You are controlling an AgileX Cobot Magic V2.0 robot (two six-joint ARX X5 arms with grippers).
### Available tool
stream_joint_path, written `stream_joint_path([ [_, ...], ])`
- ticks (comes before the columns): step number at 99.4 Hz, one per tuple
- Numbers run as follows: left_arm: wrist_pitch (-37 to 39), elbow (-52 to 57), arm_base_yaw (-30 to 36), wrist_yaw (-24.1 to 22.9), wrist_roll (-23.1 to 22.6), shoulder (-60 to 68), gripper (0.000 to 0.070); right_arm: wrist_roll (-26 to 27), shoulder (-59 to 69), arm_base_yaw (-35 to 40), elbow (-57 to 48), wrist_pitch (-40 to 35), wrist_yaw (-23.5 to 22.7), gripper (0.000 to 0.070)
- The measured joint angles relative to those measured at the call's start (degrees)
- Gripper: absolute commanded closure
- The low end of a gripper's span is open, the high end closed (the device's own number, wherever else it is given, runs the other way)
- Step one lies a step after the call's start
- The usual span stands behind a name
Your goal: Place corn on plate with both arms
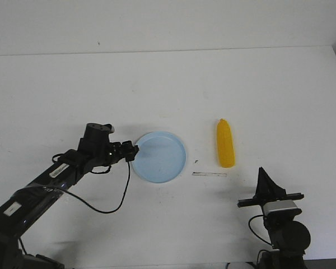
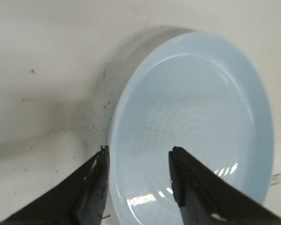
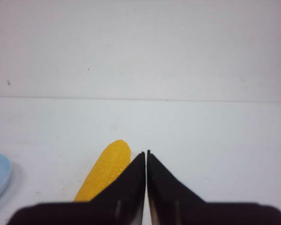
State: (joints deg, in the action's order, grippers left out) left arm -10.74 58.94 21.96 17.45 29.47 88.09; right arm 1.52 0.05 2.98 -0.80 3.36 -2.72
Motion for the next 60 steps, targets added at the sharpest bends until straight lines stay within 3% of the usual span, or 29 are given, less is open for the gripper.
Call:
stream_joint_path([
  [10, 0.1, 0.0, -1.1, -0.9, -2.6, -4.9, 0.07, 0.0, 0.0, 0.0, 0.0, 0.0, 0.0, 0.0697],
  [45, 1.9, -5.6, -7.4, -17.5, -14.0, -24.1, 0.0699, 0.0, 0.0, 0.0, 0.0, 0.0, 0.0, 0.0697],
  [60, 7.1, -11.5, -10.3, -18.7, -23.3, -33.9, 0.0699, 0.0, 0.0, 0.0, 0.0, 0.0, 0.0, 0.0697],
])
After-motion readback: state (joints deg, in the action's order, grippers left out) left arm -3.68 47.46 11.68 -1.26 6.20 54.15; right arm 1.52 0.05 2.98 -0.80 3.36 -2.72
